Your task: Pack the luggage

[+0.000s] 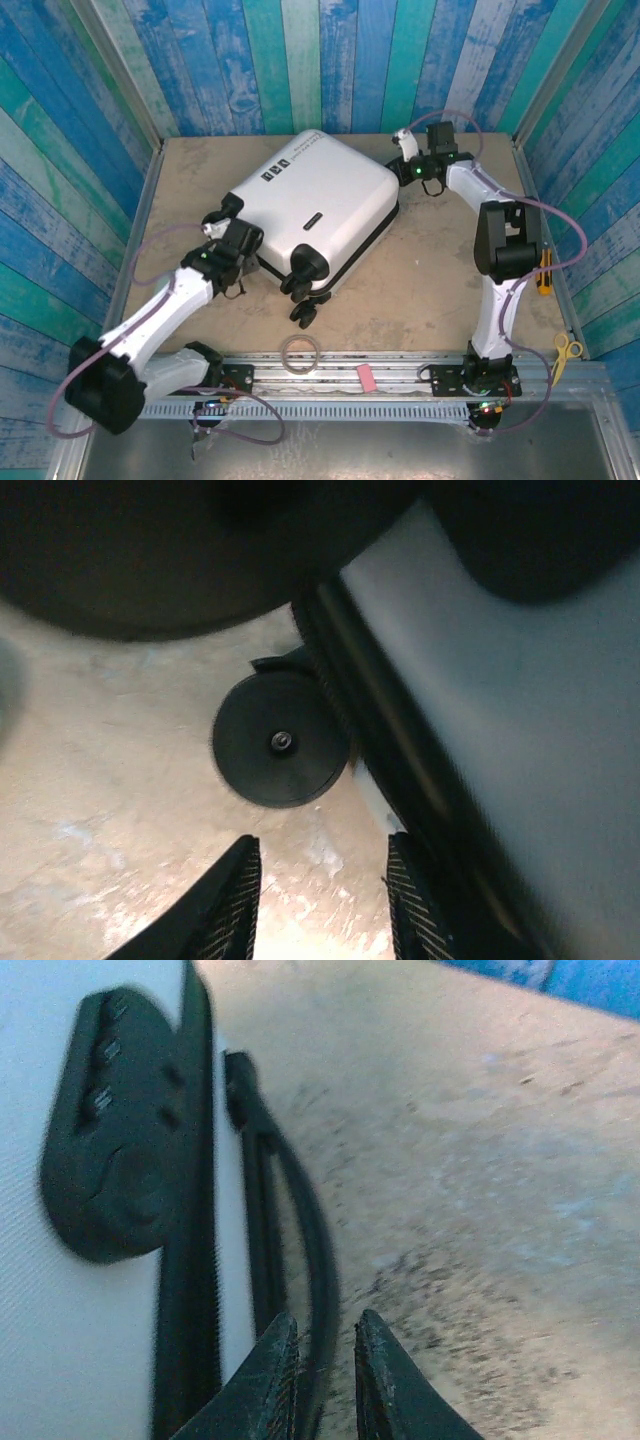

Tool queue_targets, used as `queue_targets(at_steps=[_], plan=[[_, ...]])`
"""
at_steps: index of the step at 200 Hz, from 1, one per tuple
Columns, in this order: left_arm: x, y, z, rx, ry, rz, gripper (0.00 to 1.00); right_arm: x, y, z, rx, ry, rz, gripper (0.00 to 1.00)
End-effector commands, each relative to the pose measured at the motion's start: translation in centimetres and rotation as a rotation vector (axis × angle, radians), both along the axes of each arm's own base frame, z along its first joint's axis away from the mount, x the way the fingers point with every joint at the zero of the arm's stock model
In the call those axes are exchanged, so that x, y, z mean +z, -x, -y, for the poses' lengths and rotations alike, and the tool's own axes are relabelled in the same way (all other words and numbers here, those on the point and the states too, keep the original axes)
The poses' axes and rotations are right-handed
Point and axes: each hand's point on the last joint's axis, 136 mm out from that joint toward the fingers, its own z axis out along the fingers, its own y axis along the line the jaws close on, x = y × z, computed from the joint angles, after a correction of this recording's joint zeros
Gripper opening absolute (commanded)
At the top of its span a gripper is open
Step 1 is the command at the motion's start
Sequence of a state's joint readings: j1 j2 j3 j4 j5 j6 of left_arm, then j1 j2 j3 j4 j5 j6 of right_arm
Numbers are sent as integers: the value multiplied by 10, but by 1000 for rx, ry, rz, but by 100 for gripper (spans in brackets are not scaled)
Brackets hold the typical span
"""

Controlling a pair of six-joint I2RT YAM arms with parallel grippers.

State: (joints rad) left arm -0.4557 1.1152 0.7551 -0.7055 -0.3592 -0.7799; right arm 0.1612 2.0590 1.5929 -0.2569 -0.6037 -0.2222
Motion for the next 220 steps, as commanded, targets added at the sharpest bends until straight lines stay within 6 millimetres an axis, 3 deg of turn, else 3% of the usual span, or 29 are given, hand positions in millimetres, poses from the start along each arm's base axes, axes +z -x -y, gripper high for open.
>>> queue_targets(at_steps=[1,52,79,96,121,149,172,195,220], plan=[[27,-56,44,-202,108,91,40,20,38,-26,141,-29,26,21],[35,-157,80,-375,34,50,57,37,113,-63,310,-72,123,23],[45,-200,89,-425,22,59,65,42,149,-76,333,-72,155,23],[64,-222,83,-413,-21,102,69,38,166,-81,325,-62,151,22],[115,-243,64,-356,-81,220,74,30,192,-93,350,-52,140,22],[177,-247,45,-307,-130,375,77,29,219,-118,410,-19,163,22],[210,-234,34,-278,-157,437,77,32,230,-135,409,-2,174,21],[218,-212,34,-291,-114,458,77,39,228,-135,340,-10,183,23],[200,-187,39,-314,-42,422,77,41,214,-113,193,39,247,27]])
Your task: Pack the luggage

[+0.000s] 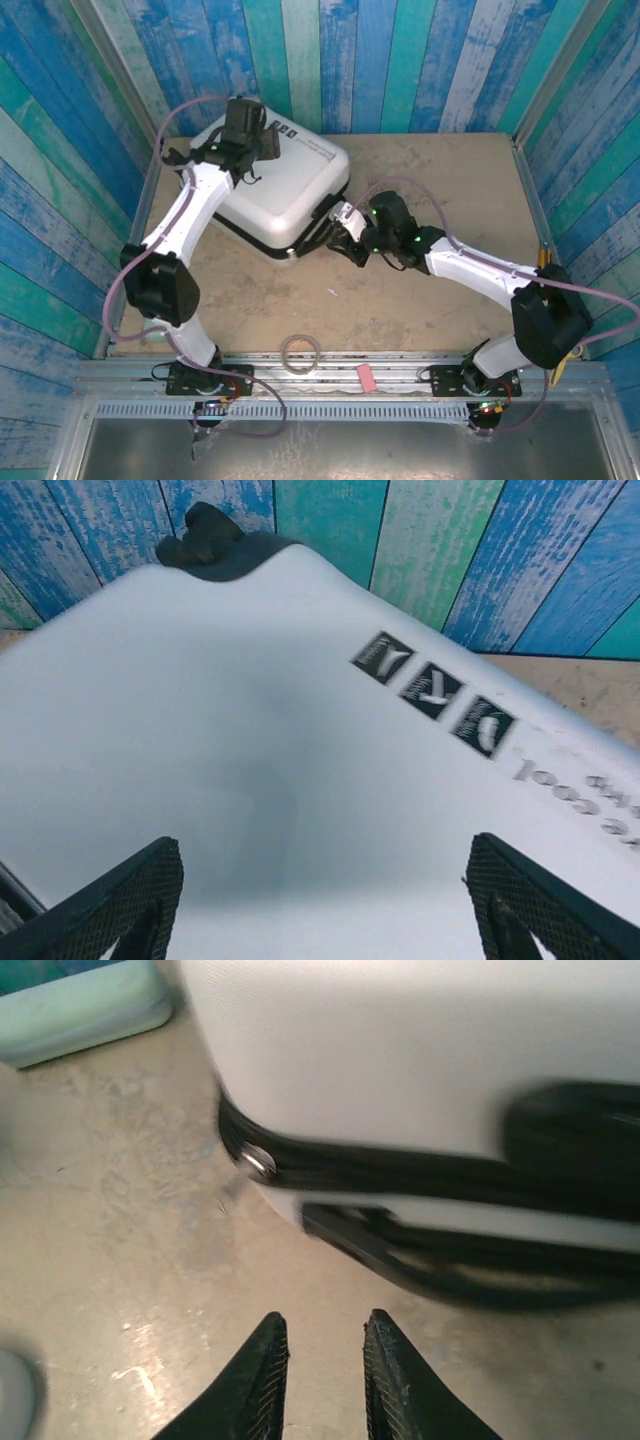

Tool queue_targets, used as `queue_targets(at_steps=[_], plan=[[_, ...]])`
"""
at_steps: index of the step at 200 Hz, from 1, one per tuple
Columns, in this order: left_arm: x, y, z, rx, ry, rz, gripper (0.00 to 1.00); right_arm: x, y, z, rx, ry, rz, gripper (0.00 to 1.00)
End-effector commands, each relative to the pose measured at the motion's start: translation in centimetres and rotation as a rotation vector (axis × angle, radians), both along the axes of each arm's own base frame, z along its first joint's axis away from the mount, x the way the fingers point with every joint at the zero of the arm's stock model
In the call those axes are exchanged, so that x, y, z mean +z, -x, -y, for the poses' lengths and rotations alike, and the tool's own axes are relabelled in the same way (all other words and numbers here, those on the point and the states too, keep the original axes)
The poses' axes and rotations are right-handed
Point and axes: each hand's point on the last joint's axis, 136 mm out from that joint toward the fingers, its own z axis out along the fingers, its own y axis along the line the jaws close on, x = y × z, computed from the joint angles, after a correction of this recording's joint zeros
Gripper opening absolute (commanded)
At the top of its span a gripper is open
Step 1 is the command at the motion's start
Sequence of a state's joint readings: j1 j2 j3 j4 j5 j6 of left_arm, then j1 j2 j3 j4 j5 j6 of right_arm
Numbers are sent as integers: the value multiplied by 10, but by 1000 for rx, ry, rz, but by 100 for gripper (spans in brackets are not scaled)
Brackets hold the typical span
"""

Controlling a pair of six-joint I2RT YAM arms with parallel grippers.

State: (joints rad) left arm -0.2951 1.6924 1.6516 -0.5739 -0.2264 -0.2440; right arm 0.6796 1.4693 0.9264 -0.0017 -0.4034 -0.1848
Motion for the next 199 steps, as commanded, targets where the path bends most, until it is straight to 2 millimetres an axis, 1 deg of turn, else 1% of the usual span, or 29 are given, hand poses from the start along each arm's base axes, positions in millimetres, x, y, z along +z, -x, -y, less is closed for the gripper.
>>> queue_targets(at_steps=[1,16,24,26,39,51,65,72,98,113,124,130,133,139,143,144,152,167,199], plan=[[28,33,-5,-23,90,51,77,11,-17,22,-154,-17,62,27],[12,46,-6,-23,112,22,77,11,-18,31,-199,-26,86,29],[3,54,-9,-16,114,9,77,13,-15,32,-202,-46,92,32],[1,55,-9,-13,113,6,76,10,-14,33,-205,-49,87,33],[-9,65,-18,20,103,-2,76,11,-7,30,-196,-108,77,39],[-15,73,-25,44,96,10,76,10,0,24,-187,-148,70,42],[-24,80,-31,61,79,19,76,8,13,11,-160,-183,85,46],[-29,82,-35,78,65,15,76,7,21,-1,-138,-193,97,49],[-51,83,-50,161,6,-50,75,1,41,-41,-81,-213,148,53],[-72,82,-55,207,-23,-131,74,-1,47,-65,-55,-251,175,54],[-91,81,-52,207,-24,-192,73,-2,52,-84,-33,-287,185,55],[-101,81,-49,198,-11,-221,71,-1,52,-93,-32,-308,193,56],[-106,81,-46,189,-1,-235,70,-6,52,-97,-35,-304,190,56],[-115,81,-41,175,20,-258,69,-10,52,-108,-30,-317,197,57],[-119,82,-37,166,37,-266,68,-10,52,-112,-26,-323,201,57],[-121,82,-37,164,39,-271,68,-7,51,-113,-28,-332,206,58],[-128,84,-32,151,72,-282,65,-14,49,-124,-33,-334,210,59],[-135,88,-27,138,114,-282,63,-21,44,-140,-49,-350,223,61],[-138,93,-27,138,127,-281,62,-29,31,-155,-95,-396,204,61]])
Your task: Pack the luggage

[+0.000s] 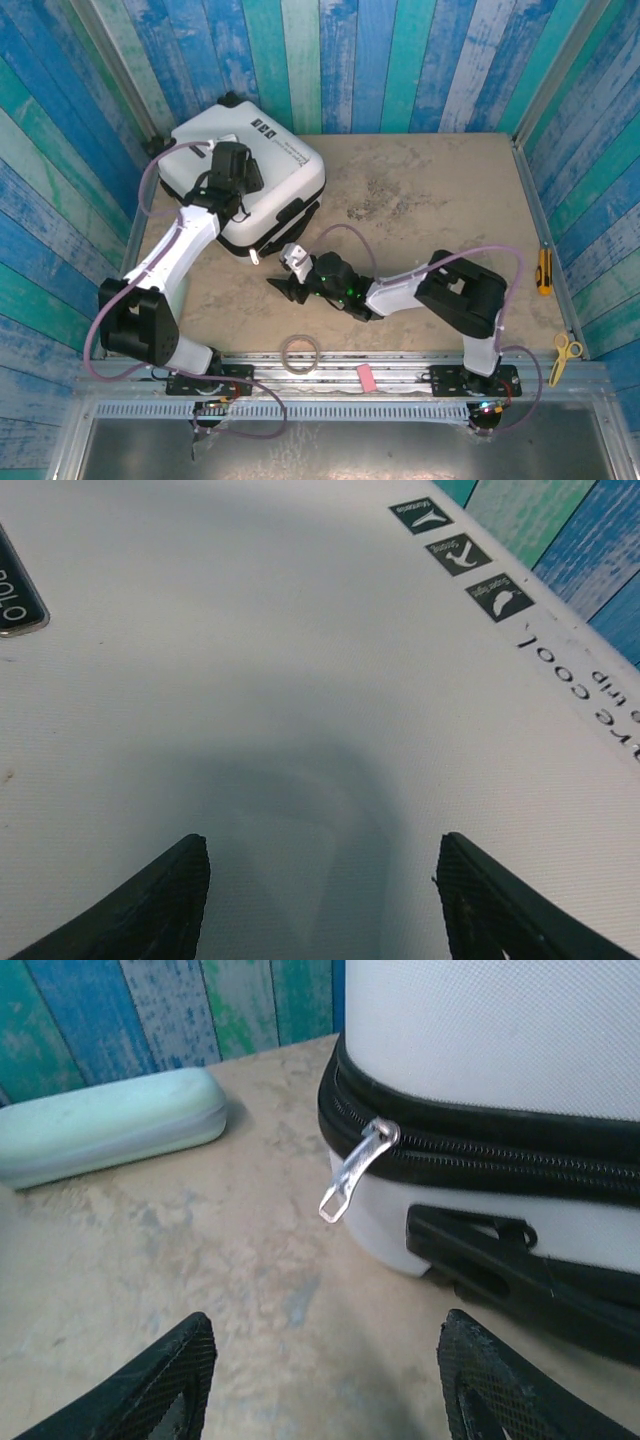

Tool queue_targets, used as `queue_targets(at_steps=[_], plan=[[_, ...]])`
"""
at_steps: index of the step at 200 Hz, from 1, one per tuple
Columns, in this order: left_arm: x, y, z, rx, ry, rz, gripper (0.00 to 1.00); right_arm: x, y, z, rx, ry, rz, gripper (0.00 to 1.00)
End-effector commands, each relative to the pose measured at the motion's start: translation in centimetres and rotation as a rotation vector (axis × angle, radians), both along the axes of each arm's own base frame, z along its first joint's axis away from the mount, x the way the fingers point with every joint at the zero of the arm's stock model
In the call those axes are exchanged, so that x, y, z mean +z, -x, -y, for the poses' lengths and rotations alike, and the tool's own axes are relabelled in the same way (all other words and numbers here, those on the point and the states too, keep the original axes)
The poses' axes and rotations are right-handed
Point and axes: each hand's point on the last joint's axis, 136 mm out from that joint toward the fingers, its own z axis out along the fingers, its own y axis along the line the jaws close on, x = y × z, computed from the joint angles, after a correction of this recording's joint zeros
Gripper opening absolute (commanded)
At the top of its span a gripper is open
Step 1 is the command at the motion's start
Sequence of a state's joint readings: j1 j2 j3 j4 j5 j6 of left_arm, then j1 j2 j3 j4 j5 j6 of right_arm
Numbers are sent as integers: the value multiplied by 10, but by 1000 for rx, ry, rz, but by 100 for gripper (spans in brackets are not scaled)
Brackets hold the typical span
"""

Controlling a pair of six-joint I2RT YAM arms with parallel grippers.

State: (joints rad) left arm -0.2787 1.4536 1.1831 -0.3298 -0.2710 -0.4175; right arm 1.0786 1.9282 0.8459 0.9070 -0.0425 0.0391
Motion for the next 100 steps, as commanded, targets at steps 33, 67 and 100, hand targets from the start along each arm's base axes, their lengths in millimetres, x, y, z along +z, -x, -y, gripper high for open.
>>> queue_targets(at_steps=[33,67,100], plan=[[-84,44,7,-44,41,-295,62,24,-9,-37,37,-168,-6,60],[-82,44,10,-59,51,-290,62,19,-13,-49,84,-201,-79,55],[-68,43,11,-67,57,-256,62,7,-19,-56,74,-166,-115,48]])
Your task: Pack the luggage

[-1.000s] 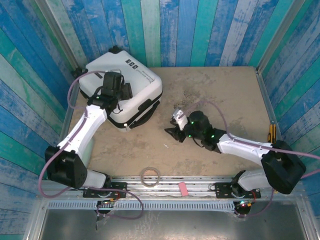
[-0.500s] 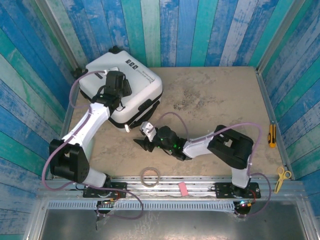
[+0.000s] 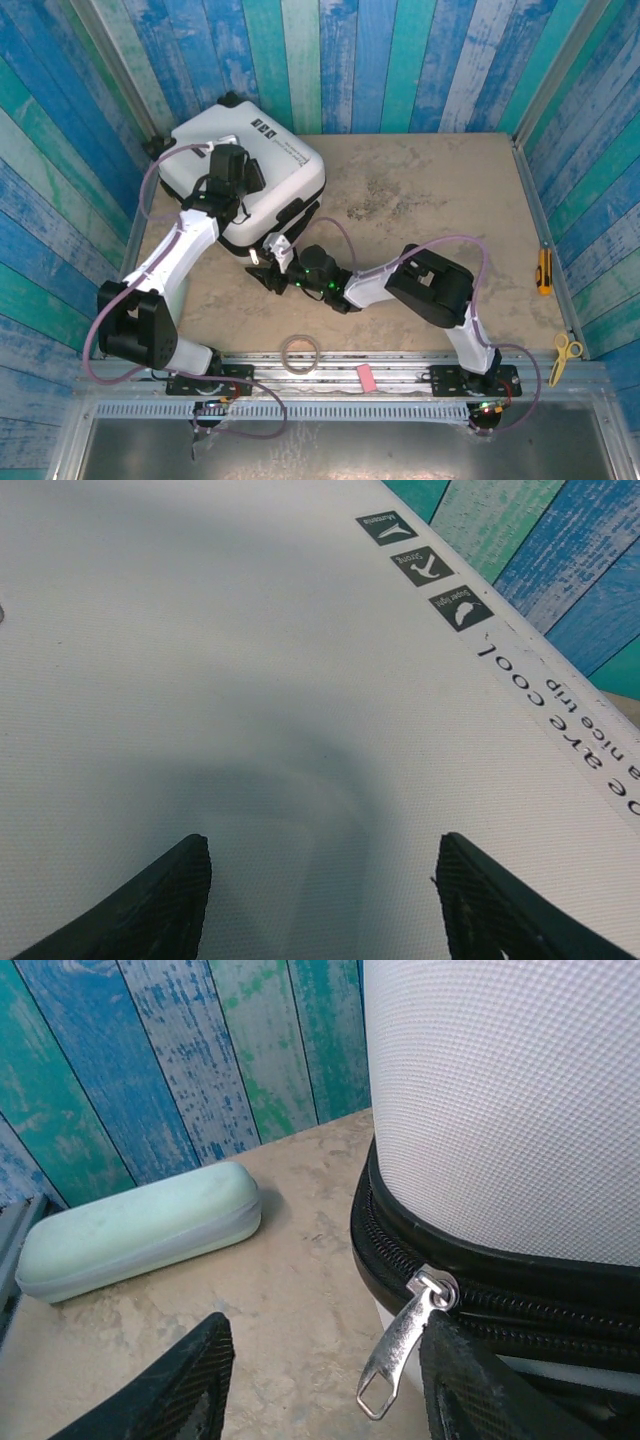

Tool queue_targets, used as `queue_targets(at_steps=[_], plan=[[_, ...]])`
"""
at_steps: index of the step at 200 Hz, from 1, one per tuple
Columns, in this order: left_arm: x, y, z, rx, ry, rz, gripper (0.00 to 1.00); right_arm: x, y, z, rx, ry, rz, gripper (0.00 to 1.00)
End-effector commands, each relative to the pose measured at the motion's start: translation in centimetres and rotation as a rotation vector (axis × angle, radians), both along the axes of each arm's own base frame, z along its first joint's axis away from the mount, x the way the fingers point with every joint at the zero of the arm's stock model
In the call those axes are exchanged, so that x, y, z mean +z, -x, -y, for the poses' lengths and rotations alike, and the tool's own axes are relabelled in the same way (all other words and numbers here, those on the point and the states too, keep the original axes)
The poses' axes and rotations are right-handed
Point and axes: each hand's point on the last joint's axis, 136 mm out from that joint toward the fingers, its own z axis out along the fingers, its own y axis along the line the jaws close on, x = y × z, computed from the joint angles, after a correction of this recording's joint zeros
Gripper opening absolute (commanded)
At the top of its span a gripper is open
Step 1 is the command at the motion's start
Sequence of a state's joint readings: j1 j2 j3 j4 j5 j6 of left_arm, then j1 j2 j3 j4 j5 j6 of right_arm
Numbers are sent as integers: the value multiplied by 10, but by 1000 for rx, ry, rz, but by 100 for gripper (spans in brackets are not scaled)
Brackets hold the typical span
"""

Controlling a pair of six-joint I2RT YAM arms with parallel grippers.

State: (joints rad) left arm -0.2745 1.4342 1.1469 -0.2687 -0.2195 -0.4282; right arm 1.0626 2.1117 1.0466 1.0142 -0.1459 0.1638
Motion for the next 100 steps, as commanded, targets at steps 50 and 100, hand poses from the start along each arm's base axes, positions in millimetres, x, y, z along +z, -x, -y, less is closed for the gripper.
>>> queue_targets(at_steps=[50,100], plan=[[-47,46,3,-46,16,-226,63,-13,-11,-13,-1,14,-70,37],[-32,50,3,-54,28,-192,64,-26,-29,-6,-125,64,-150,44]])
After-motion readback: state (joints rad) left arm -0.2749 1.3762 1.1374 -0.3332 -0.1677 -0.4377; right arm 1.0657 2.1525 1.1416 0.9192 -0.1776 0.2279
